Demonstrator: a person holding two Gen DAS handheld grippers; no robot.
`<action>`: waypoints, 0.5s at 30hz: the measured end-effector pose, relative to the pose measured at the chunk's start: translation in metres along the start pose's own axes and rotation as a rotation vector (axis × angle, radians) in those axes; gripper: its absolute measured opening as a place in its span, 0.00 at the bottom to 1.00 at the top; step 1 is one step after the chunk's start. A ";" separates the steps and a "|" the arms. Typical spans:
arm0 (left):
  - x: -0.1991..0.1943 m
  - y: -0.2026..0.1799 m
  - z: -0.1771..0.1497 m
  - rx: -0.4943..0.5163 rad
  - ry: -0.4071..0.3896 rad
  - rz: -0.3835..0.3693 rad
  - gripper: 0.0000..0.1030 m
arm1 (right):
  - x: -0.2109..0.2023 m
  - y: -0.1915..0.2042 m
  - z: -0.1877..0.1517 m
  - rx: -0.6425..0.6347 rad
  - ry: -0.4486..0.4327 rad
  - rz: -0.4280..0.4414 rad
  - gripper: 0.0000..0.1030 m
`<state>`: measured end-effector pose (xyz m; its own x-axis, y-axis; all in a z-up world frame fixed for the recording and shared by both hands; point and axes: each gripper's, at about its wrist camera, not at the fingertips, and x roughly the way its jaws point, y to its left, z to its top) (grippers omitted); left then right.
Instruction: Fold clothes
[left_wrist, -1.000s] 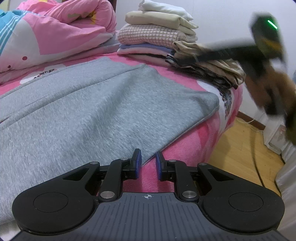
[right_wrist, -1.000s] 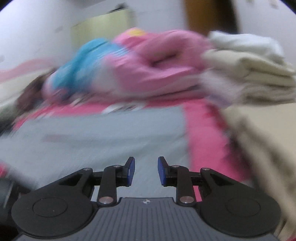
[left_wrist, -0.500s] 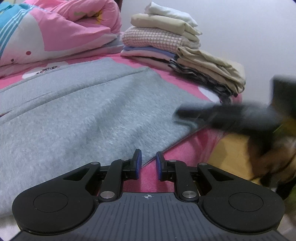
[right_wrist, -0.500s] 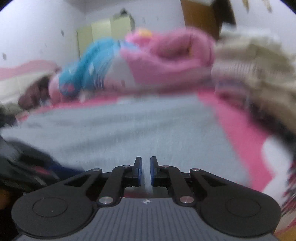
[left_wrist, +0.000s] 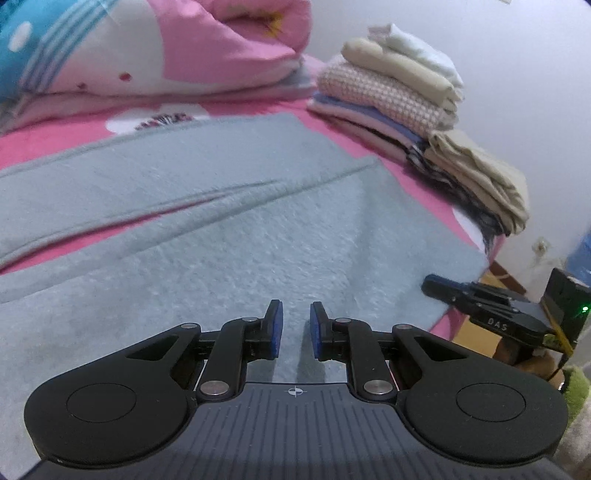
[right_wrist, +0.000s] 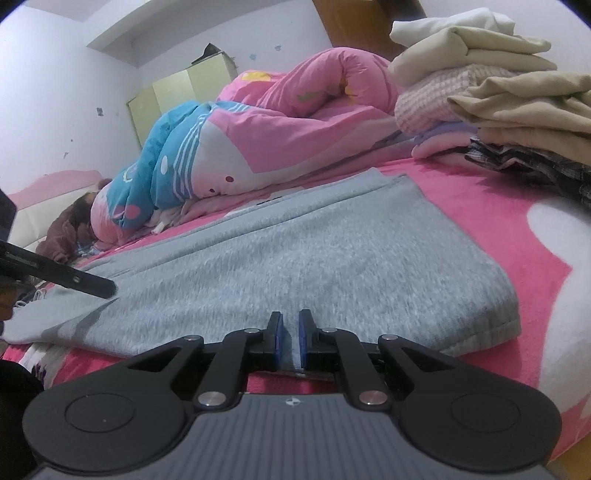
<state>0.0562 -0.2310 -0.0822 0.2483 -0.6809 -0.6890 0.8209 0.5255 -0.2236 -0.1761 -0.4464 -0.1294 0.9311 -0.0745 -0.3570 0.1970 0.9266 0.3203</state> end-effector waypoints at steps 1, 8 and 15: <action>0.011 0.001 0.000 0.019 0.020 0.038 0.13 | 0.000 0.001 0.000 0.000 0.000 -0.003 0.07; 0.035 0.025 0.019 0.100 -0.003 0.230 0.11 | 0.000 0.001 -0.002 0.008 -0.006 -0.009 0.07; 0.054 0.051 0.033 0.125 -0.032 0.371 0.08 | 0.001 -0.001 -0.002 0.008 -0.012 -0.004 0.07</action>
<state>0.1290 -0.2577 -0.1080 0.5544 -0.4727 -0.6850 0.7278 0.6745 0.1236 -0.1760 -0.4469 -0.1320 0.9340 -0.0830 -0.3475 0.2033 0.9233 0.3258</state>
